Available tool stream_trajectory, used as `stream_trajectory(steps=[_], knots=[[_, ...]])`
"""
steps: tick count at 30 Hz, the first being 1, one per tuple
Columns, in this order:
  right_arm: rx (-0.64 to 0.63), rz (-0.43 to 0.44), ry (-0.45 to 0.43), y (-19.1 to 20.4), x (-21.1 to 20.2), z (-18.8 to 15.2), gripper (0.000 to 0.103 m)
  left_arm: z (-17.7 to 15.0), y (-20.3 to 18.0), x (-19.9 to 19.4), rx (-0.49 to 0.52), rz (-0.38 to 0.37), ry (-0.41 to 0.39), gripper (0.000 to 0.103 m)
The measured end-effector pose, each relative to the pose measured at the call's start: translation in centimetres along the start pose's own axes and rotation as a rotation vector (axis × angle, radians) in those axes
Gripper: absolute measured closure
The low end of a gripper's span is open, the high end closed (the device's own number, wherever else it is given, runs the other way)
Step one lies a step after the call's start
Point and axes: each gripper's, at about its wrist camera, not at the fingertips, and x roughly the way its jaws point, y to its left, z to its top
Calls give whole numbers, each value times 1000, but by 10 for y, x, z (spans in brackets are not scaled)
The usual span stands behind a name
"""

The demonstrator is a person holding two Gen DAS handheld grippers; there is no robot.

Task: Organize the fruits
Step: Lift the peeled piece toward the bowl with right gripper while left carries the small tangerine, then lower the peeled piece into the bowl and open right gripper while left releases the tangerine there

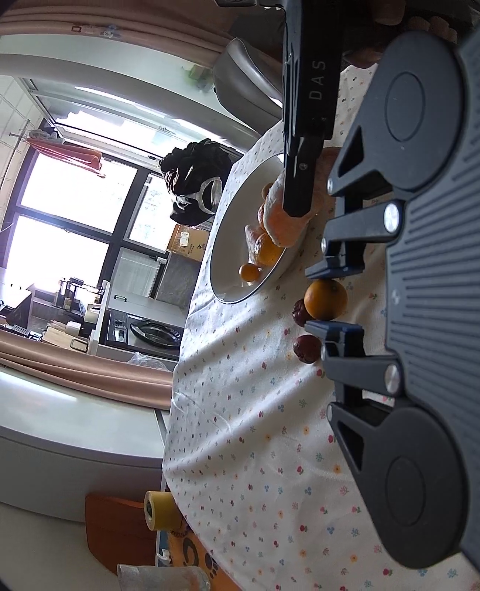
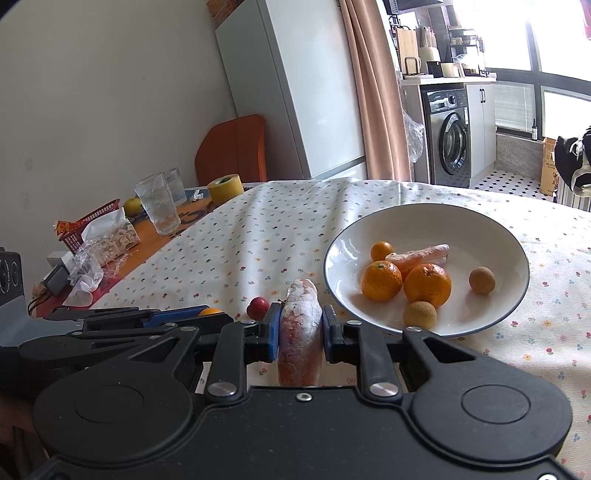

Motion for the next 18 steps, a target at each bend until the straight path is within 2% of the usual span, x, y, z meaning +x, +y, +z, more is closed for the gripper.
stream_trajectory(steps=[8, 18], knots=[[2, -32, -45, -10, -13, 11, 82, 12, -6, -2, 15, -4, -24, 81], [14, -88, -79, -36, -19, 20, 82, 26, -16, 16, 48, -8, -18, 81]])
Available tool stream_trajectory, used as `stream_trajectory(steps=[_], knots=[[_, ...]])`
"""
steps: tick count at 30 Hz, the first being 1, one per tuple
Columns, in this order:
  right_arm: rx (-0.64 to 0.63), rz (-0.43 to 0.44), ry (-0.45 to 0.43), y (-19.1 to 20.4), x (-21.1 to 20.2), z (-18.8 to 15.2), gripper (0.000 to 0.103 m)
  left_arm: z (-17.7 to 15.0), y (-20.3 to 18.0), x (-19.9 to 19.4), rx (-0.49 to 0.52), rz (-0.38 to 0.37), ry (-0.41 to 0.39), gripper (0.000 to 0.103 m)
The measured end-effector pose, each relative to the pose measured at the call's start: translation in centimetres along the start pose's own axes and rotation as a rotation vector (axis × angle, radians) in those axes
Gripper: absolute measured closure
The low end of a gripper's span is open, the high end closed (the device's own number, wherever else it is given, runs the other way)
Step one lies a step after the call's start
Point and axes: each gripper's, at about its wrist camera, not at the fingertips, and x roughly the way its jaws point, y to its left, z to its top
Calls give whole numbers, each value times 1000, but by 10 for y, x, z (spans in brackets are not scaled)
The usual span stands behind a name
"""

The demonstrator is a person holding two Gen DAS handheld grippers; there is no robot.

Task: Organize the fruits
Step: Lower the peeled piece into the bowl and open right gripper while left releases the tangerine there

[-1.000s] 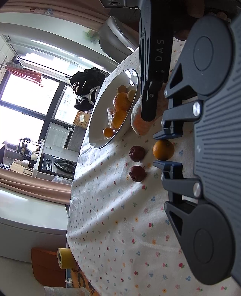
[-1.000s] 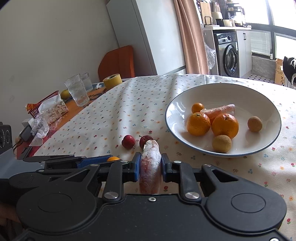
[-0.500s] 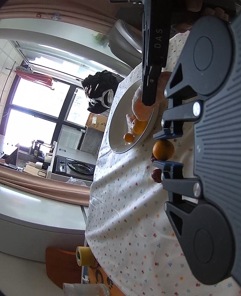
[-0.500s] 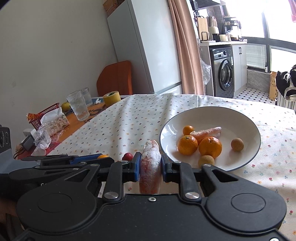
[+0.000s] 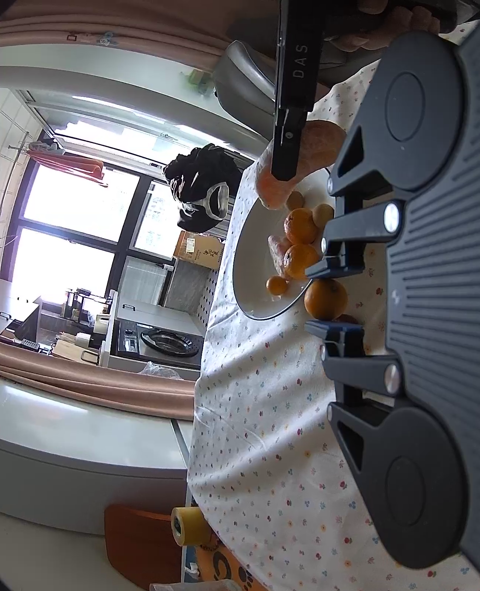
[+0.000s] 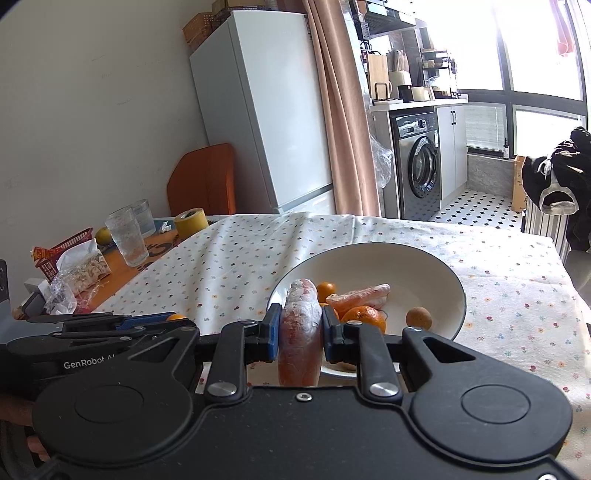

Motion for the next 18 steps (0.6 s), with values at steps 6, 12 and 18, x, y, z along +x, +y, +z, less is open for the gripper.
stream_trajectory(steps=[6, 12, 18], knots=[[5, -26, -13, -18, 2, 5, 82, 8, -11, 18, 24, -10, 12, 81], [-20, -58, -8, -29, 11, 12, 82, 15, -20, 35, 42, -15, 28, 81], [-12, -75, -8, -39, 26, 19, 82, 22, -25, 53, 57, -12, 35, 81]])
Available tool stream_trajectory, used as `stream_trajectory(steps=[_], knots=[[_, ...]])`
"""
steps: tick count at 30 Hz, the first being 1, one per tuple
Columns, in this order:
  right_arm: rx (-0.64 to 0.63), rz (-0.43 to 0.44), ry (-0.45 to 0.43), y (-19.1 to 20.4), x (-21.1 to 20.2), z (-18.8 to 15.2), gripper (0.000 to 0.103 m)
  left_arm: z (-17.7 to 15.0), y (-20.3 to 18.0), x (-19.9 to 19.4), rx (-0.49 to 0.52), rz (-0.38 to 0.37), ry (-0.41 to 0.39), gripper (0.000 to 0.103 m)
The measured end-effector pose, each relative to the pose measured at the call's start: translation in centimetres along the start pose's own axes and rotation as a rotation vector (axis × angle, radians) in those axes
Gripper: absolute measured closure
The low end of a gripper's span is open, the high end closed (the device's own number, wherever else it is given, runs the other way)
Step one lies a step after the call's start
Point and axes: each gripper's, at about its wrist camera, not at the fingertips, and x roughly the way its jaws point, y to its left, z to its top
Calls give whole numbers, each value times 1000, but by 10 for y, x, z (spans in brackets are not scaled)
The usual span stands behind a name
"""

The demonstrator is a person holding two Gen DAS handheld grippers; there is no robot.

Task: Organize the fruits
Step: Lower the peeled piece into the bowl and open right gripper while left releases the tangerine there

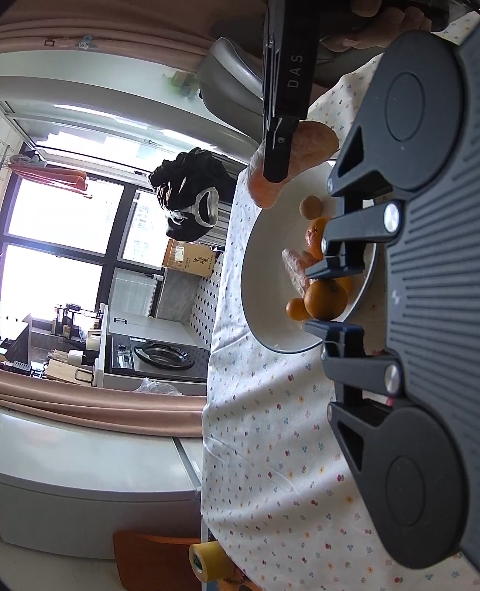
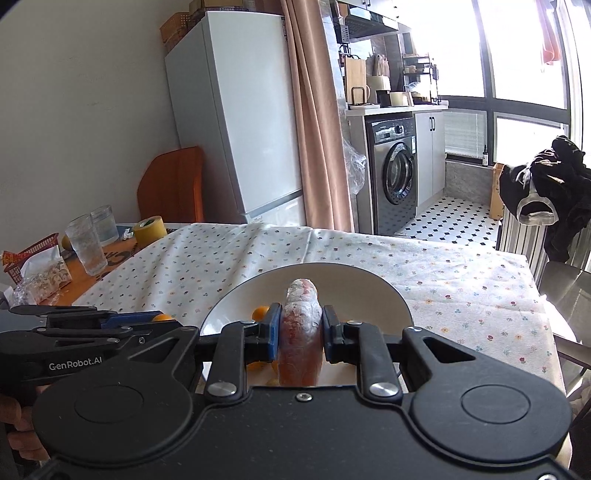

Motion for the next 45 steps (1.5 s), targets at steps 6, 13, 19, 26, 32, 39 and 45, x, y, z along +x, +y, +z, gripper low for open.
stream_trajectory(steps=[6, 13, 19, 26, 32, 39, 45], knots=[[12, -1, 22, -6, 19, 2, 82, 4, 1, 18, -6, 4, 14, 81], [76, 23, 31, -15, 35, -2, 77, 5, 2, 36, -8, 2, 37, 81], [114, -2, -10, -23, 21, -3, 64, 13, -2, 43, -7, 12, 35, 81], [109, -7, -25, -23, 4, -8, 52, 15, -4, 42, -11, 38, 28, 67], [119, 10, -22, -18, -1, -14, 47, 10, 0, 29, -8, 55, 23, 51], [126, 24, -27, -9, -6, -17, 39, 4, 10, 10, -22, 85, 16, 32], [112, 3, -56, 2, -17, -19, 16, -1, 17, -4, -44, 112, 14, 21]])
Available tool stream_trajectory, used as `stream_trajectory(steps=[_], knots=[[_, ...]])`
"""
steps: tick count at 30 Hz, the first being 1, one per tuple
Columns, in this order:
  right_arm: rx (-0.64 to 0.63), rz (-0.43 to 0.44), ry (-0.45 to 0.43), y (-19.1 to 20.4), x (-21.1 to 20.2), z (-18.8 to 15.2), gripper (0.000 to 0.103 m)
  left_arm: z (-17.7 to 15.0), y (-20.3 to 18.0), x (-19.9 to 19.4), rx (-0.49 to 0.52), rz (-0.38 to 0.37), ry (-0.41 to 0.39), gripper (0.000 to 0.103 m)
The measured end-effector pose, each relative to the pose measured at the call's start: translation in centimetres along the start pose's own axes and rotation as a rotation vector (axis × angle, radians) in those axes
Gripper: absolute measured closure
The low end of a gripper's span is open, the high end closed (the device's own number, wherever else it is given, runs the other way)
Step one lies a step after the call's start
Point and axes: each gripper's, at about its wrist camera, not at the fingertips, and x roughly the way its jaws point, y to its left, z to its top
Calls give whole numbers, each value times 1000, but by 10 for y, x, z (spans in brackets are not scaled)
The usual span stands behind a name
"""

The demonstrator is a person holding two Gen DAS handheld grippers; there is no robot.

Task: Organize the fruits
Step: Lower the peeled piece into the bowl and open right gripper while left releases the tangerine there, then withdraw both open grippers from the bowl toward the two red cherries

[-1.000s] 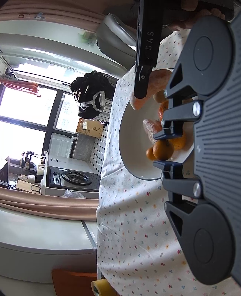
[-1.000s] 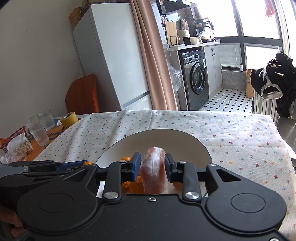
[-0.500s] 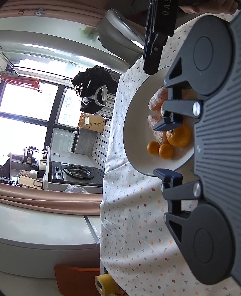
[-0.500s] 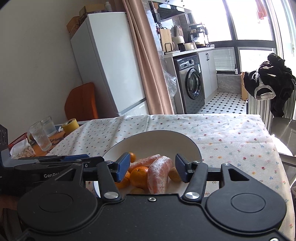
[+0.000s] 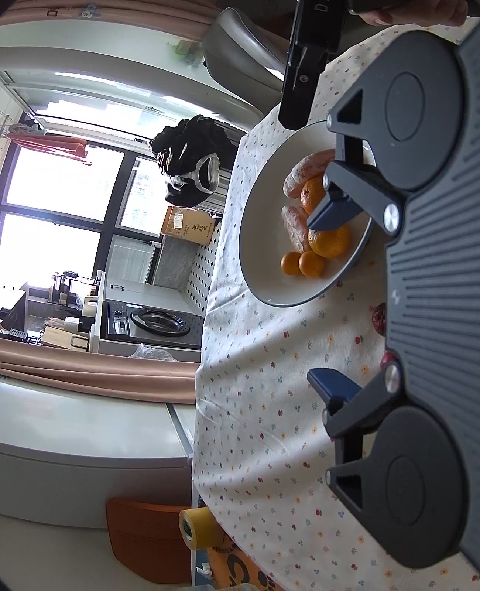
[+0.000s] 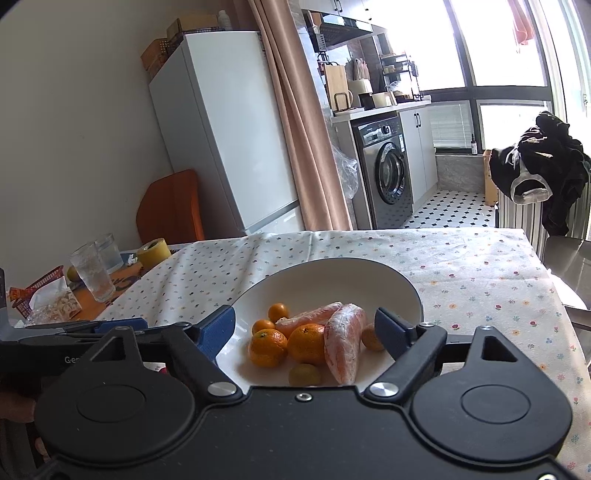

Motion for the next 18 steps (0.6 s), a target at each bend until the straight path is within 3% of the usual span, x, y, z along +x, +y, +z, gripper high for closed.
stream_trajectory(steps=[8, 13, 18], knots=[[-50, 35, -12, 21, -11, -4, 0, -7, 14, -23, -39, 30, -18, 11], [-68, 44, 1, 35, -10, -7, 0, -11, 24, -31, -41, 49, -7, 4], [-51, 44, 2, 43, -11, -11, 0, -15, 35, -43, -57, 53, -2, 3]])
